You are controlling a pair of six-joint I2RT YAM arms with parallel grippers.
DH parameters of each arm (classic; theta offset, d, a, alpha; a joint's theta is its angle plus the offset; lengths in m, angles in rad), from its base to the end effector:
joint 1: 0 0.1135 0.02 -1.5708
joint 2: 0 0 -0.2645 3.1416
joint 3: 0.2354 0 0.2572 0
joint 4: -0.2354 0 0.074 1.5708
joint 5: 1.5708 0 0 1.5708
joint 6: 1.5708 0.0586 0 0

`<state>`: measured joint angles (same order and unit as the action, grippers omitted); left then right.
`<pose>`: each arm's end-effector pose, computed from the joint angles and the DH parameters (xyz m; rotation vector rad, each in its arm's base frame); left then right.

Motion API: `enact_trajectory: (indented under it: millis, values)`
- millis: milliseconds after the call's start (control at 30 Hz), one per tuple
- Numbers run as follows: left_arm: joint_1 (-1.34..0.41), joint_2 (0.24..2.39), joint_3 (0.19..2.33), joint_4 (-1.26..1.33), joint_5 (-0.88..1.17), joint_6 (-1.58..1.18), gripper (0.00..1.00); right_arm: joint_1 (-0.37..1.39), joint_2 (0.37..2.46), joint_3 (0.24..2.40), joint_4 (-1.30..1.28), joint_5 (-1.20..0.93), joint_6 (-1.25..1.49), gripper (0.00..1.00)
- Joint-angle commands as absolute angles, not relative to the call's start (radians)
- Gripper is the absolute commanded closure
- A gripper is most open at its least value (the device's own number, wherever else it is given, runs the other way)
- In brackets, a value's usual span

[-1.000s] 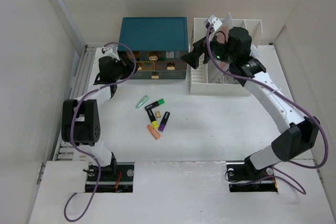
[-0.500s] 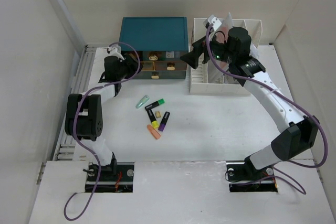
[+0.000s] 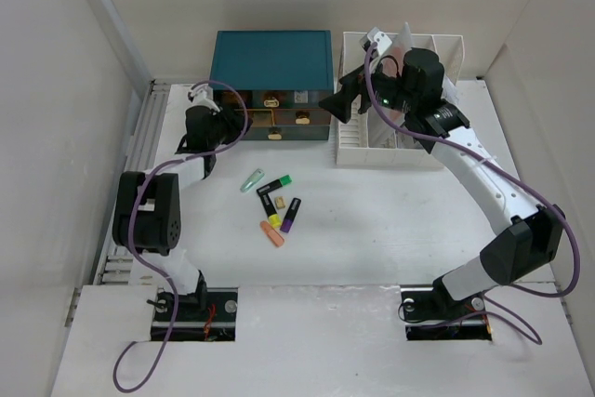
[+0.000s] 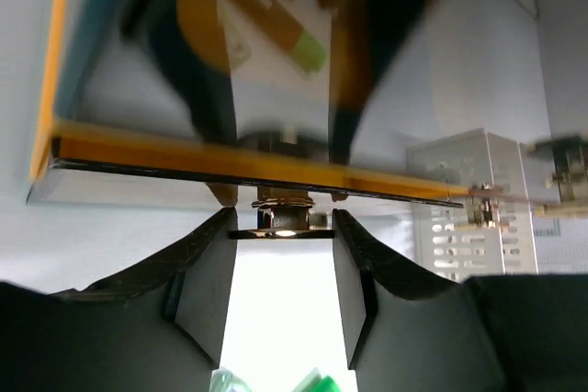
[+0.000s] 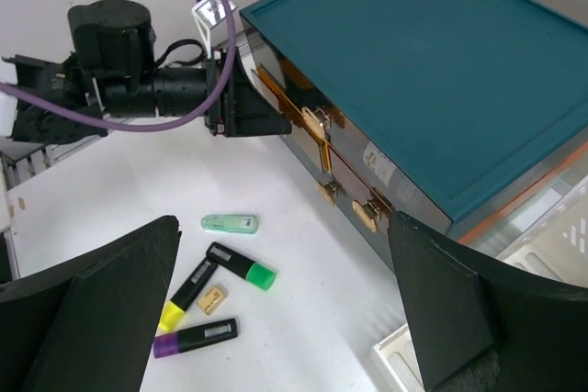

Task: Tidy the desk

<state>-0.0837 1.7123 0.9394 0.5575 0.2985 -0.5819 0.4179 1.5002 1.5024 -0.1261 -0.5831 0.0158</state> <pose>0.4024 -0.0511 0.2159 -0.2358 1.8230 -0.7392 0.3281 0.1810 0.4227 -0.7732 1.5601 0.8131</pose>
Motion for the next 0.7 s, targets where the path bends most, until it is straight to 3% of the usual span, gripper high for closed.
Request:
enact_trajectory:
  millis: [0,367,433,467,500,533,667]
  values:
    - [-0.097,1.605,0.872,0.626,0.262,-0.606,0.83,0.414,1.503,1.503,-0.072,-0.618,0.029,0.0]
    - [-0.149,1.425,0.686,0.637,0.207,-0.637,0.83,0.414,1.513,1.494,-0.054,-0.647,0.038,0.0]
    - [-0.149,1.413,0.677,0.611,0.198,-0.646,0.78,0.414,1.513,1.494,-0.054,-0.656,0.038,0.0]
    - [-0.149,1.413,0.664,0.611,0.198,-0.646,0.71,0.414,1.513,1.494,-0.054,-0.657,0.038,0.0]
    - [-0.149,1.413,0.664,0.611,0.187,-0.658,0.54,0.414,1.513,1.494,-0.045,-0.657,0.038,0.0]
    - [-0.149,1.413,0.664,0.6,0.187,-0.658,0.45,0.414,1.513,1.494,-0.044,-0.666,0.038,0.0]
    - [-0.149,1.404,0.692,0.517,0.176,-0.658,0.19,0.414,1.522,1.485,-0.044,-0.687,0.038,0.0]
